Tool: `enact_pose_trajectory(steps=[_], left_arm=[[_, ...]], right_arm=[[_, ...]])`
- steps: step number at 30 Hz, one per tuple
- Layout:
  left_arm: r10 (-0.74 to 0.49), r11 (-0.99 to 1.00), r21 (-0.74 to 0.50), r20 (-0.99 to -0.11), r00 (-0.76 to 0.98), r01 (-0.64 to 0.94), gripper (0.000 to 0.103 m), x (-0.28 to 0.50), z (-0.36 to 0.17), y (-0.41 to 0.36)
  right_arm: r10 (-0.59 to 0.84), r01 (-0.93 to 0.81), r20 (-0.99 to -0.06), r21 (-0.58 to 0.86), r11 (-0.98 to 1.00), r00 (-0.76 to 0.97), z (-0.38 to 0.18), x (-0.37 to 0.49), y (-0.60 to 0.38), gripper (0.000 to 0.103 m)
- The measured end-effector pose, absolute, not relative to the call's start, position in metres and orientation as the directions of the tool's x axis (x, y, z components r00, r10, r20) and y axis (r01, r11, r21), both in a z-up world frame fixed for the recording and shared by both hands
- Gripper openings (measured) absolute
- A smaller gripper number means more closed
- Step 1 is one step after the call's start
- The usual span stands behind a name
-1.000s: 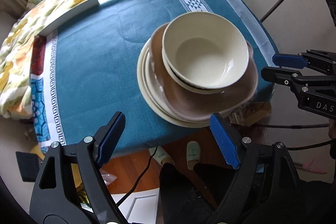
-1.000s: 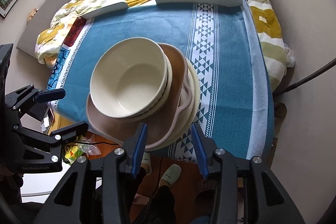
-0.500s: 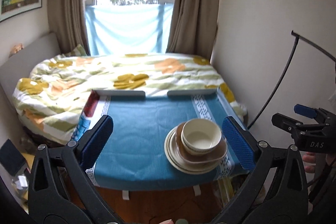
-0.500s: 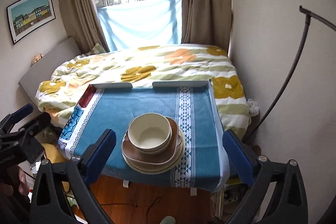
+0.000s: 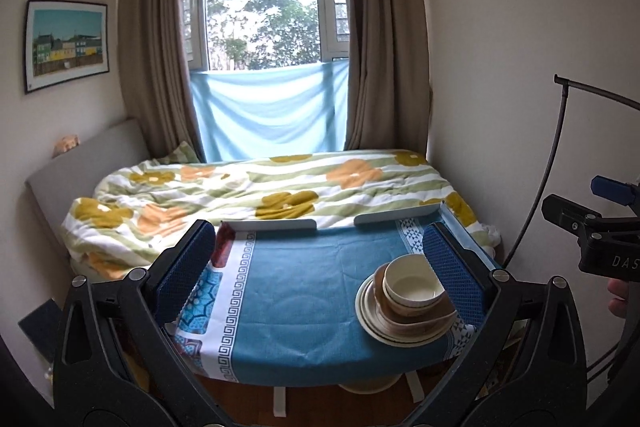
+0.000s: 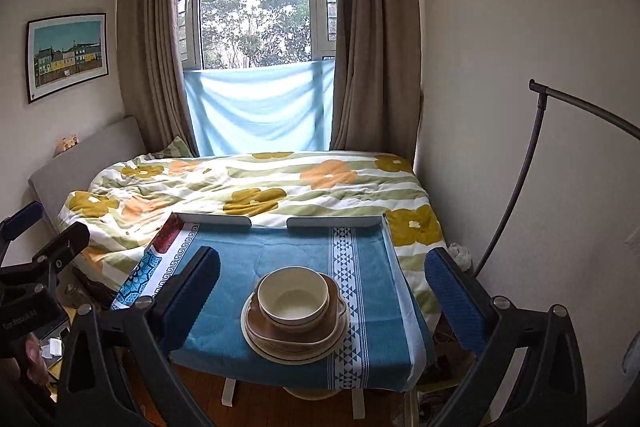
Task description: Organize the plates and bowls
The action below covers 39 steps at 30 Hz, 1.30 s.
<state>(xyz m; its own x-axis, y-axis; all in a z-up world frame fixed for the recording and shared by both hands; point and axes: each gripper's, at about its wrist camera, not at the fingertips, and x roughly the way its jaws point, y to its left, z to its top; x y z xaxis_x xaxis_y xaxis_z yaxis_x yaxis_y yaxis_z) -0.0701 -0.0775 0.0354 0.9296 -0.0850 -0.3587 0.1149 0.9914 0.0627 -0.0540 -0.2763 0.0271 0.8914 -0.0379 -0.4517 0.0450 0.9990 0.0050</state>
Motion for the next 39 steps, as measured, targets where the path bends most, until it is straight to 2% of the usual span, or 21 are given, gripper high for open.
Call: enact_pose_trajectory(steps=[39], left_arm=[[-0.072,0.995,0.043,-0.348,0.935,0.093,0.103,-0.068,0.039,-0.064]], right_arm=[[-0.053,0.047,-0.430,-0.024,0.999,0.901,0.034,-0.046,-0.255,0.102]])
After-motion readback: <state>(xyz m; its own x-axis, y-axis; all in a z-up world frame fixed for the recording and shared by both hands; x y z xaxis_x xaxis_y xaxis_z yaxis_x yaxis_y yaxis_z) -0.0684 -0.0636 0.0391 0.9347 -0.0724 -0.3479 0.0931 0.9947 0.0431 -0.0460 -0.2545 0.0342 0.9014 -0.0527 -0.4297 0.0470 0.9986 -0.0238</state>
